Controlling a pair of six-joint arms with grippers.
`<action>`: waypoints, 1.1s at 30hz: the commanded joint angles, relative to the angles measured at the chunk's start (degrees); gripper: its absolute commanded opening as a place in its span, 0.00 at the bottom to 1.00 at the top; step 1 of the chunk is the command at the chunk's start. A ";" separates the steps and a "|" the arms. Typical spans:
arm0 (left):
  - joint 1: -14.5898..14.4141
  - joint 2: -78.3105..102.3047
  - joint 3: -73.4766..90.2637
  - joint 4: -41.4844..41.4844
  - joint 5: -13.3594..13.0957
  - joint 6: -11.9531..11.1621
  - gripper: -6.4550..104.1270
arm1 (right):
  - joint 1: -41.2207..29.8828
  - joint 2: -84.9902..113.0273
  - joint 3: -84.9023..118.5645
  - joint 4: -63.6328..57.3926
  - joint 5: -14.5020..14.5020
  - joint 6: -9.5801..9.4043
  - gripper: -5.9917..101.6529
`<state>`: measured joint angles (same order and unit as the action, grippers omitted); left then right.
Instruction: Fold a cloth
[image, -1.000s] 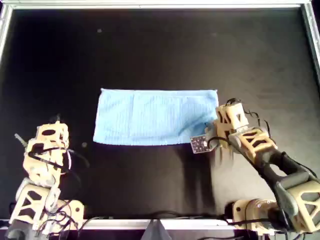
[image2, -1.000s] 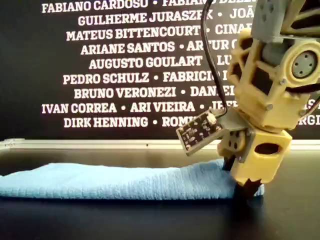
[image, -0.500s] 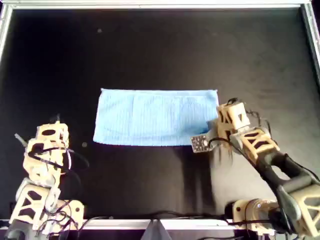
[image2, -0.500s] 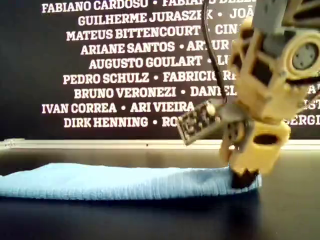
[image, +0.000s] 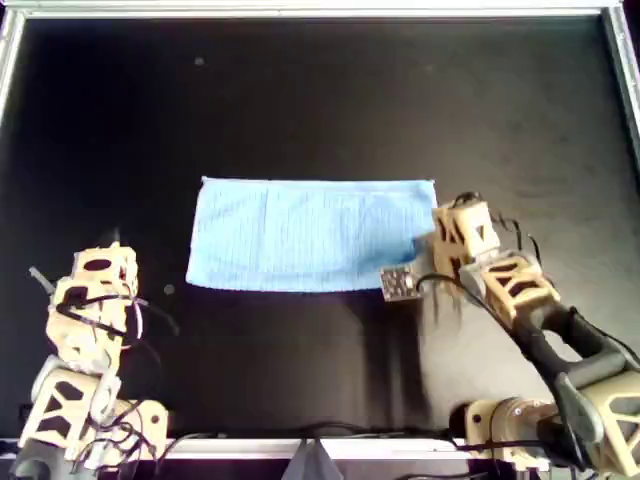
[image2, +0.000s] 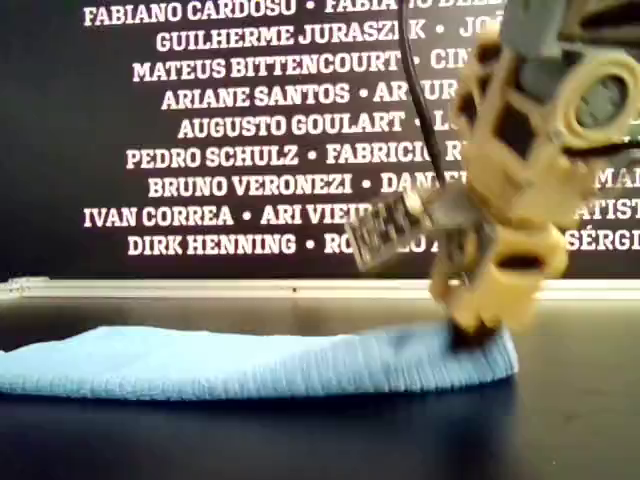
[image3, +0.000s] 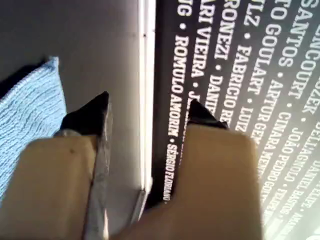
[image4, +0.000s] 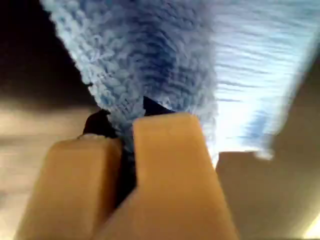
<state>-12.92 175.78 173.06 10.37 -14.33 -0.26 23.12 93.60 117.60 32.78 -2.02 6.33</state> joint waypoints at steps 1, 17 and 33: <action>0.97 1.05 -2.11 -0.26 0.35 0.35 0.55 | 1.14 6.42 -8.44 -1.05 -0.53 0.26 0.06; 1.32 1.05 -3.25 -0.35 -0.44 -0.53 0.55 | 22.32 -16.79 -41.92 -1.76 -0.53 0.18 0.06; 1.32 1.05 -3.25 -0.35 -0.44 0.18 0.55 | 27.60 -42.89 -78.05 -1.76 -0.62 -0.09 0.06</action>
<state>-12.92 175.78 173.06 10.37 -14.33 -0.26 50.45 50.98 48.08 32.78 -1.93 5.98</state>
